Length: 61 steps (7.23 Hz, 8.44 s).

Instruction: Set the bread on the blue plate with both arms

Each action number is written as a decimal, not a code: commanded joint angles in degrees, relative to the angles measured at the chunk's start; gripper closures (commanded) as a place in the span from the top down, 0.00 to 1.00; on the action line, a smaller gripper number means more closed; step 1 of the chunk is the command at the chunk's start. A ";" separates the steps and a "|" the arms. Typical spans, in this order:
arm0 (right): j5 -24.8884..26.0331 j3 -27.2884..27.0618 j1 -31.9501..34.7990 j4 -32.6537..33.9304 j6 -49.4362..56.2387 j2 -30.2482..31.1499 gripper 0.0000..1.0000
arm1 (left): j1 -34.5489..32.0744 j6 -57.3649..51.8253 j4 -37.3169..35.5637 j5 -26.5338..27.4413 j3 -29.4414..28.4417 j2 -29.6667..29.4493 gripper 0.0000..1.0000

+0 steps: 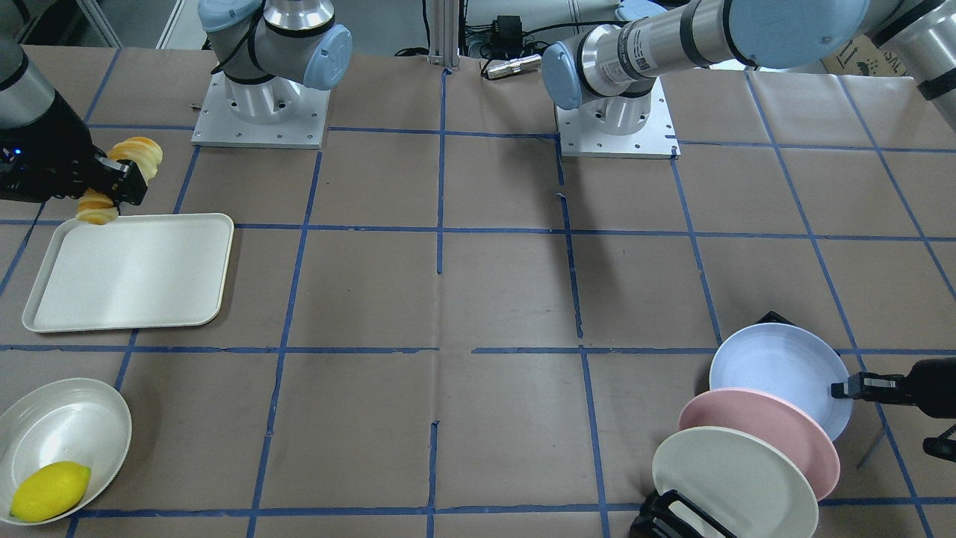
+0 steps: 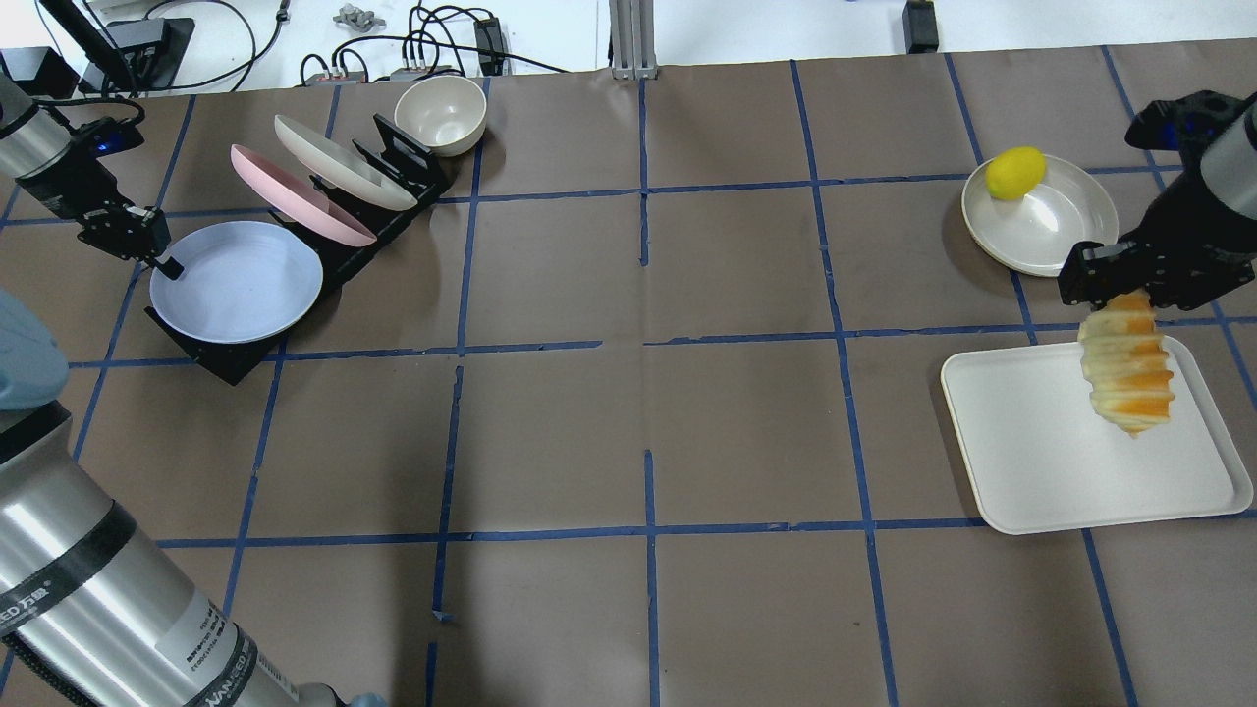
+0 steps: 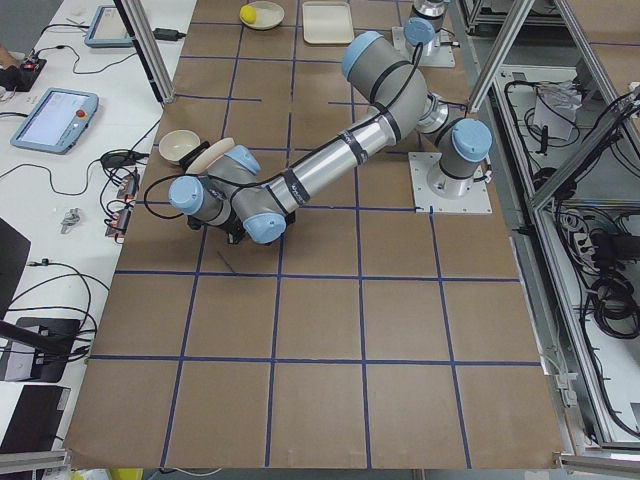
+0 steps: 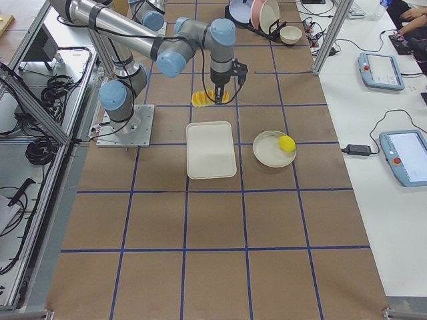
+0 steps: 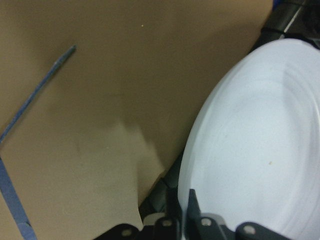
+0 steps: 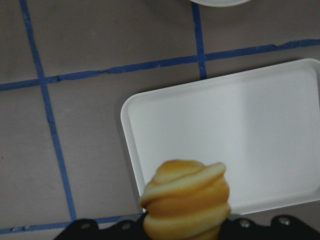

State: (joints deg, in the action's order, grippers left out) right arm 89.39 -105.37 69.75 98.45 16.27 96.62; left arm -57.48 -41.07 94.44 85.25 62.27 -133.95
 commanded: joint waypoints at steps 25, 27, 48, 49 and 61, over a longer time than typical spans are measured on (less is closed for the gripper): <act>0.35 9.83 21.83 -8.37 -5.37 -0.63 0.03 | -40.79 36.24 -35.65 -6.24 33.27 21.26 0.96; 0.08 9.92 25.68 -3.30 -5.19 -4.49 0.03 | -37.20 35.89 -29.09 -5.89 32.83 27.13 1.00; 5.88 24.25 44.16 22.05 -7.65 -43.53 1.00 | -30.76 29.65 5.49 4.57 19.82 38.41 1.00; 6.14 24.25 44.24 21.88 -7.65 -43.18 1.00 | -30.76 30.26 5.58 4.66 19.82 38.41 1.00; 4.14 21.71 21.06 -8.00 -4.95 -8.39 0.95 | -30.68 38.53 3.56 5.10 18.94 37.80 1.00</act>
State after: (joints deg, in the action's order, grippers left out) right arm 95.81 -82.32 93.68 92.10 9.48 85.63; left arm -88.21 -2.51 98.01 90.34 81.22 -96.20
